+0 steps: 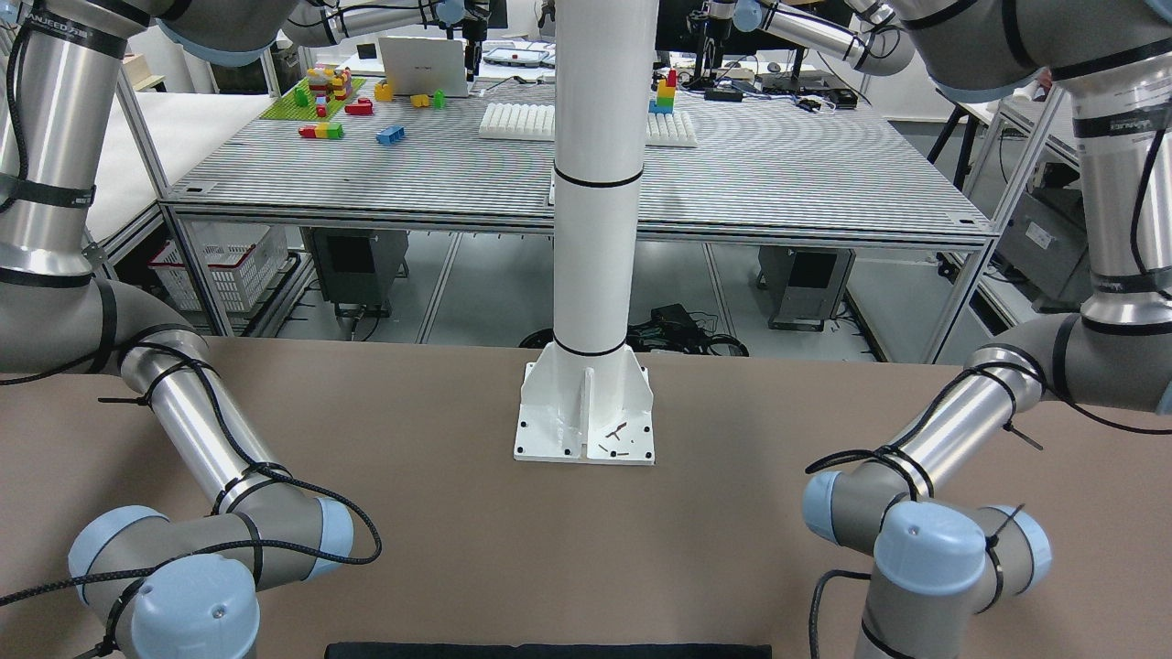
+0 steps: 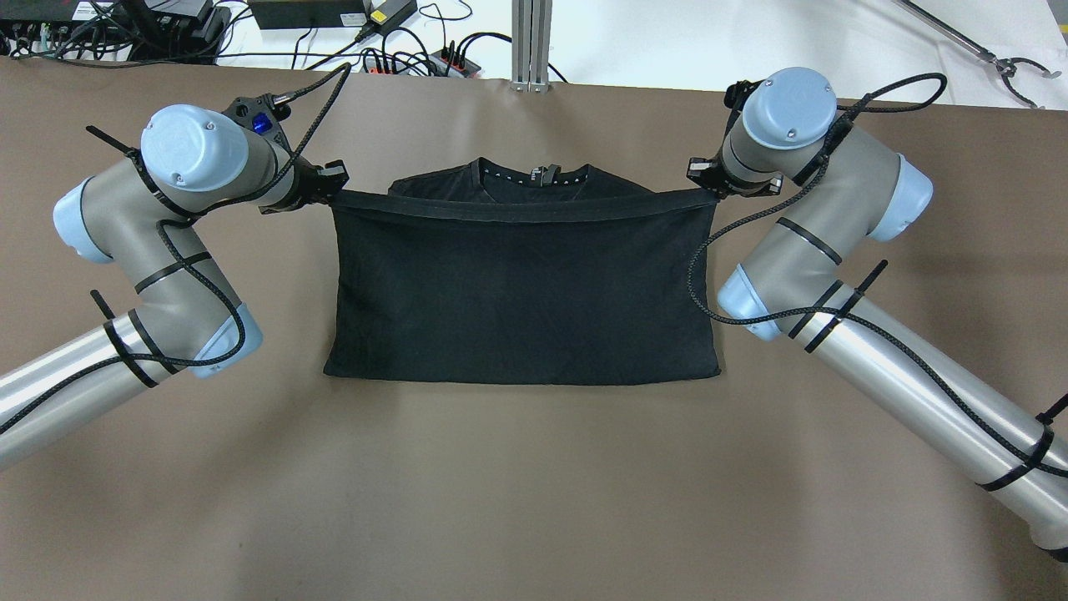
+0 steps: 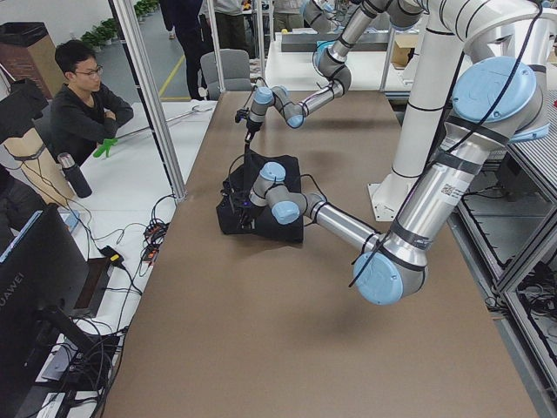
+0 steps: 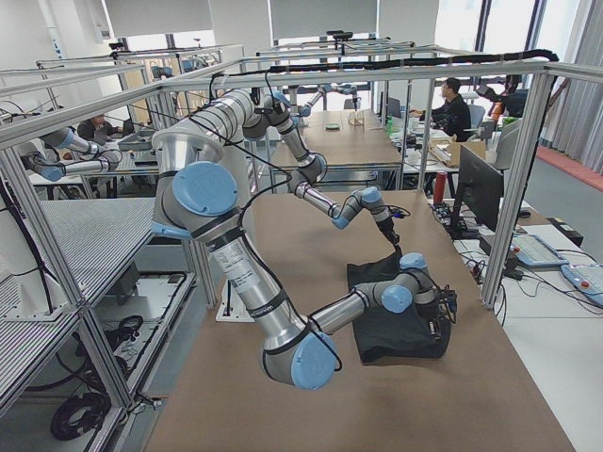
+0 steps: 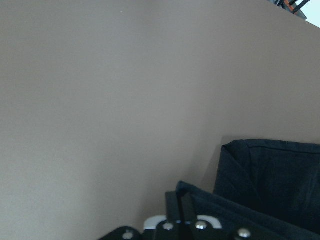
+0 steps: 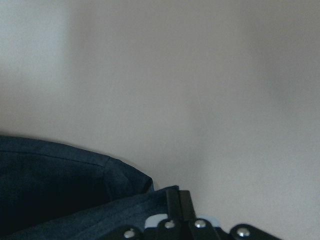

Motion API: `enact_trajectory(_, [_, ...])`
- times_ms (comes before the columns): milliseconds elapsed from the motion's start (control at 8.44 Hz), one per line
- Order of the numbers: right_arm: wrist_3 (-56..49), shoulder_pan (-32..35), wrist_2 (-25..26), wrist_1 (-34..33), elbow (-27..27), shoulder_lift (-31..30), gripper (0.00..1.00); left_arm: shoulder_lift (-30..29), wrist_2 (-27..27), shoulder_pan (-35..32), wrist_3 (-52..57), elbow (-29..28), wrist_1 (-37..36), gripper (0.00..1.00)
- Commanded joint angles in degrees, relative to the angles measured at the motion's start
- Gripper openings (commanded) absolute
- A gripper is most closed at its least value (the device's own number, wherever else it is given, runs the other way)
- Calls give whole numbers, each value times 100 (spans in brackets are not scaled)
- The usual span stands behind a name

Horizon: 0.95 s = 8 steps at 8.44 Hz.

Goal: Fold clothes
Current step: 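Lift the hem with both grippers and fold it toward the collar, then release the hem and raise both grippers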

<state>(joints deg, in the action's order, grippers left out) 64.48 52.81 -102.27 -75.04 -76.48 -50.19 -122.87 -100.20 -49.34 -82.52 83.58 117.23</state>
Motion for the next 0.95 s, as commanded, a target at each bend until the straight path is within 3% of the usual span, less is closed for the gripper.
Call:
enact_trajectory(0, [3,-78,303,33,107,79,9,-70,0,-67,131,-324,274,17])
enact_trajectory(119, [3,-78,339,33,115,79,38,-262,9,-67,131,-490,274,32])
enact_trajectory(237, [90,-78,383,42,98,140,48,-350,9,-84,131,-596,274,40])
enact_trajectory(593, [908,-87,348,226,-94,133,56,-360,0,-128,87,-562,309,41])
enact_trajectory(830, [996,-585,339,427,-1102,-909,56,-360,0,-119,113,-562,318,41])
